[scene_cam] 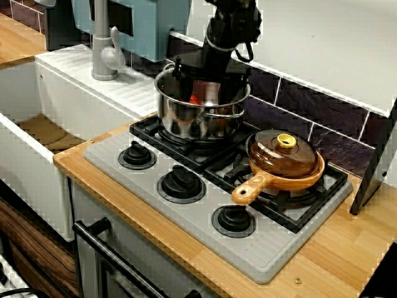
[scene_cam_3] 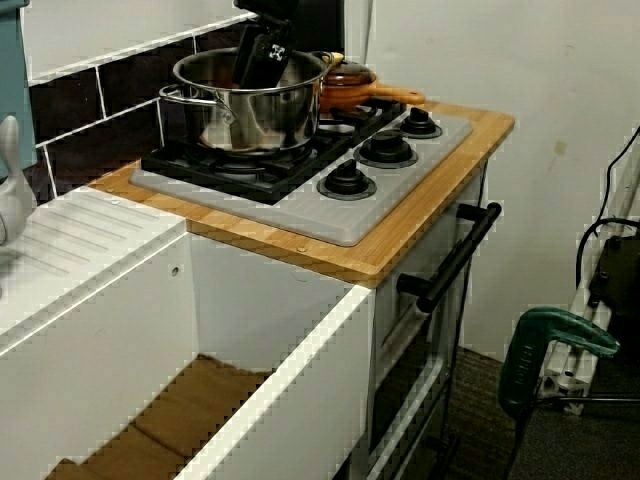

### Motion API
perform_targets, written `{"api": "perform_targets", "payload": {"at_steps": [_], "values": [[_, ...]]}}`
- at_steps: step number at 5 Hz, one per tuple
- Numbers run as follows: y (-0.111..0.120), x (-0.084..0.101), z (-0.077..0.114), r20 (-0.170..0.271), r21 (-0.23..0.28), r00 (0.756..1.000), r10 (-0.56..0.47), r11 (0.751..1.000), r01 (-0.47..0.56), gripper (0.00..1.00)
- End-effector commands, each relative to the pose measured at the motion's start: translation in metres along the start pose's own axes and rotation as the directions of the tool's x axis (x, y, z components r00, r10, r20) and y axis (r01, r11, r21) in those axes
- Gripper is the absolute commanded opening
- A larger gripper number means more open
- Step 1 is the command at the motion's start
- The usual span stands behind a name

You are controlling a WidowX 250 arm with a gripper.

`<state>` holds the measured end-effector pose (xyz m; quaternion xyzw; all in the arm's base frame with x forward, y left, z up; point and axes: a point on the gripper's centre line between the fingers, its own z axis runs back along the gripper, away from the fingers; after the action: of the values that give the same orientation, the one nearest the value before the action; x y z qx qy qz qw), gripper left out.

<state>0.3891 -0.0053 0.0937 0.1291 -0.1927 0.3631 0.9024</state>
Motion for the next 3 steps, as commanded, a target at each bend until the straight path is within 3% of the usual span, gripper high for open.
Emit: {"api": "perform_targets", "payload": {"at_steps": [1,3], "values": [[0.0,0.002,0.0082,0.036,-0.014,0.999,0.001,1.0,-0.001,1.0],[0.0055,-0.0035,0.0103,0.028,-0.015,1.0,-0.011,1.0,0.012,1.0]]}}
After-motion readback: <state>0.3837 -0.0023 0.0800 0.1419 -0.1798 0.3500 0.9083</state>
